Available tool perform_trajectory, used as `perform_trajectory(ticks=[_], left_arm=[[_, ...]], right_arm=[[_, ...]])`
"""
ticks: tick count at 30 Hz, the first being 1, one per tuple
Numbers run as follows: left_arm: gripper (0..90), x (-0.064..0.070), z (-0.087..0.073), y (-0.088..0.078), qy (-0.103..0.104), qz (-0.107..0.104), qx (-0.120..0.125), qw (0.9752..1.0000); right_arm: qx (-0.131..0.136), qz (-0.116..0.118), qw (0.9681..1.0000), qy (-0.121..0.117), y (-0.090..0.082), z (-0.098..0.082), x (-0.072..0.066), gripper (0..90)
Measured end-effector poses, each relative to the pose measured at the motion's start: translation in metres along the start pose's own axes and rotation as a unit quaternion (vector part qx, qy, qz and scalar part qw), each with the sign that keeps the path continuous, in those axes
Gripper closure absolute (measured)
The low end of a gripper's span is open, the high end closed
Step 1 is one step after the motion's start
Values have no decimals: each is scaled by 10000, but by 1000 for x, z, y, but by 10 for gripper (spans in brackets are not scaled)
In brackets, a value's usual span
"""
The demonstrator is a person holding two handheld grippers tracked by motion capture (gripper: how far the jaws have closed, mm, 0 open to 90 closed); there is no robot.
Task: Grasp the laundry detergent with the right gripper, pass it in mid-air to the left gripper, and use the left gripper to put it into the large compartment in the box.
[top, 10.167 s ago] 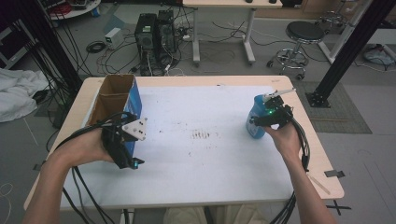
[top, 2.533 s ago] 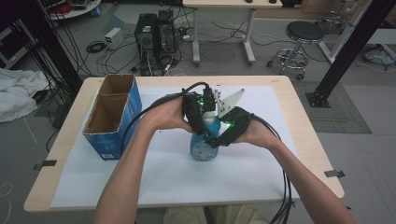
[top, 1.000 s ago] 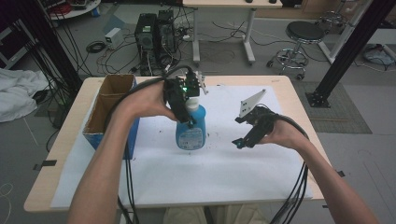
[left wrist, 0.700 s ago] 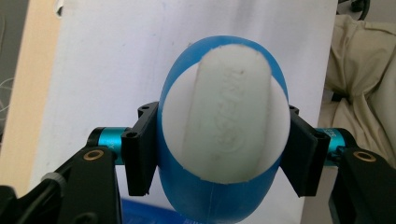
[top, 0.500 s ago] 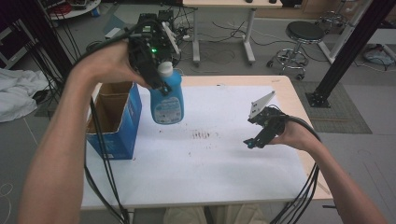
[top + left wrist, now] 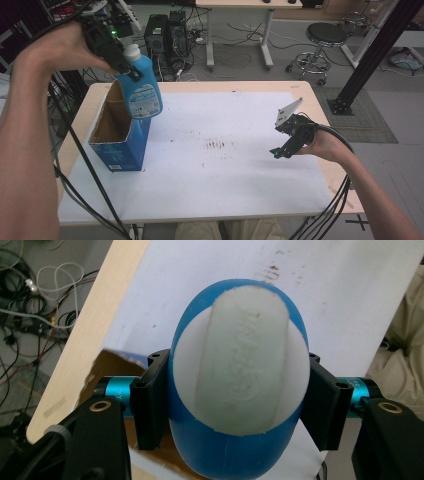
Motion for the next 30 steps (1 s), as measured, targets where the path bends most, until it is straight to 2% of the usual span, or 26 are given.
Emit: perform_trajectory(ticks=[8, 12, 19, 21, 30], left_arm=[[375, -15, -25, -18, -323, 203, 131, 9992], [376, -20, -36, -18, -415, 296, 39, 9987], [377, -30, -55, -8, -524, 395, -265, 9975], [377, -32, -60, -4, -579, 408, -287, 9971], [377, -35, -78, 22, -680, 270, -398, 9965]], right_arm=[[-75, -49, 9999, 91, -2, -10, 5, 133], [-123, -50, 9998, 123, 0, -15, 5, 133], [-131, -33, 9999, 96, 3, -15, 2, 133], [-131, -37, 9999, 95, 3, -15, 2, 133], [-171, -30, 9998, 105, 6, -18, 0, 133]])
Point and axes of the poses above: each handheld gripper's, and its own axes: y roughly forward along the jaws, z roughly out of its top, x roughly to its right, the point moved 9 cm from there along y, roughly forward along the jaws, and after that the axes turned 6 degrees about -z, right-handed, at the moved point
